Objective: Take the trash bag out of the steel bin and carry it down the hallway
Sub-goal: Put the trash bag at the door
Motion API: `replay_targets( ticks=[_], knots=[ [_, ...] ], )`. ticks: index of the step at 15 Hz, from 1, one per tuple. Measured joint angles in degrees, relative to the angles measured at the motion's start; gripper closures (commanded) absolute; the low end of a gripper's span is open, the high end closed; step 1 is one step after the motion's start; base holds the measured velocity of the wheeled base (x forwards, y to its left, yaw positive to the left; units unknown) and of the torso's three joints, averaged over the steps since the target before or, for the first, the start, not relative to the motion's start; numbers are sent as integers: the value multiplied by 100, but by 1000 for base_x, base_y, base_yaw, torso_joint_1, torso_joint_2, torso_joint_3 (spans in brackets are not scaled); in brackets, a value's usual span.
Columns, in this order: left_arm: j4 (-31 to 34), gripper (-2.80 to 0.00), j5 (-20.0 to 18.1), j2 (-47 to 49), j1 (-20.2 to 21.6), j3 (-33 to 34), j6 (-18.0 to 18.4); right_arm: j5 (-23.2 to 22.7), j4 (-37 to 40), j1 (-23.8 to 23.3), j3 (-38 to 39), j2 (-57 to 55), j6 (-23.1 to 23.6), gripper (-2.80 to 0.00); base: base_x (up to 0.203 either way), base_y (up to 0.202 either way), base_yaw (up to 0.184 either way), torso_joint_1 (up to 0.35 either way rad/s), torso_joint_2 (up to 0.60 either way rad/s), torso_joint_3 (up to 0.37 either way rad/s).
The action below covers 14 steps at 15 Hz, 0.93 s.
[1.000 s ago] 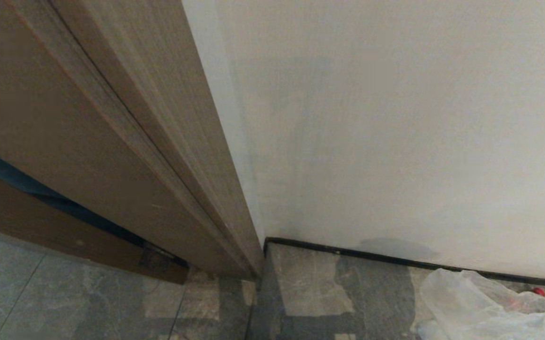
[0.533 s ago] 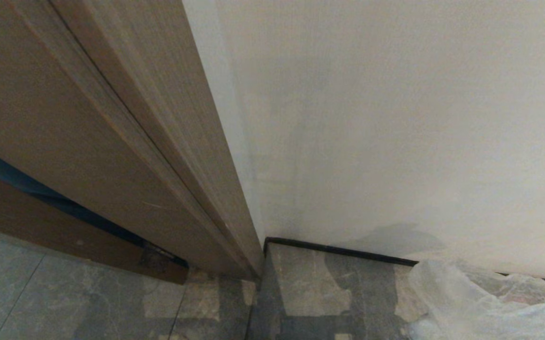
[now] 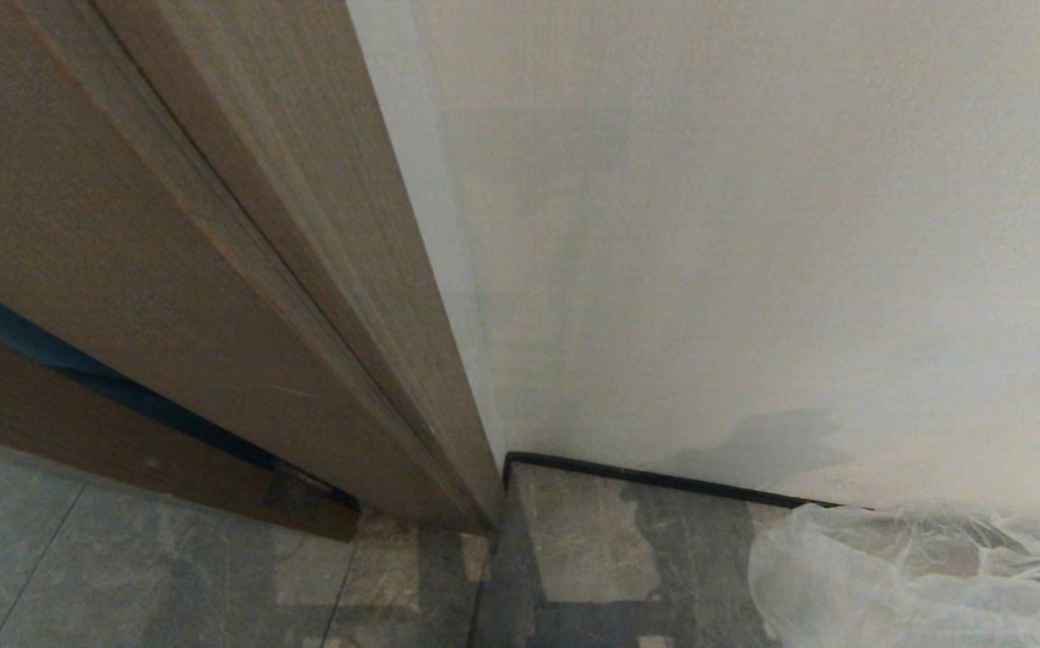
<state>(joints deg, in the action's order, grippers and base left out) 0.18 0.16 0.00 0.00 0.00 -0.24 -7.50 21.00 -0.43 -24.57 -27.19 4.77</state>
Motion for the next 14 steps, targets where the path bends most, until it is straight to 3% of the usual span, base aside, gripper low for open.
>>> replay_targets(
  ticks=[3,9,14],
  knots=[
    [-1,0,-1,0,0,0,1,69,126,16,-227,-899,-11,0,0,0,0,0,0,0],
    [0,0,-2,0,0,0,2,822,626,161,-485,-2990,-6,0,0,0,0,0,0,0],
    [0,0,0,0,0,0,2,986,268,505,-798,-4174,-66,0,0,0,0,0,0,0]
  ],
)
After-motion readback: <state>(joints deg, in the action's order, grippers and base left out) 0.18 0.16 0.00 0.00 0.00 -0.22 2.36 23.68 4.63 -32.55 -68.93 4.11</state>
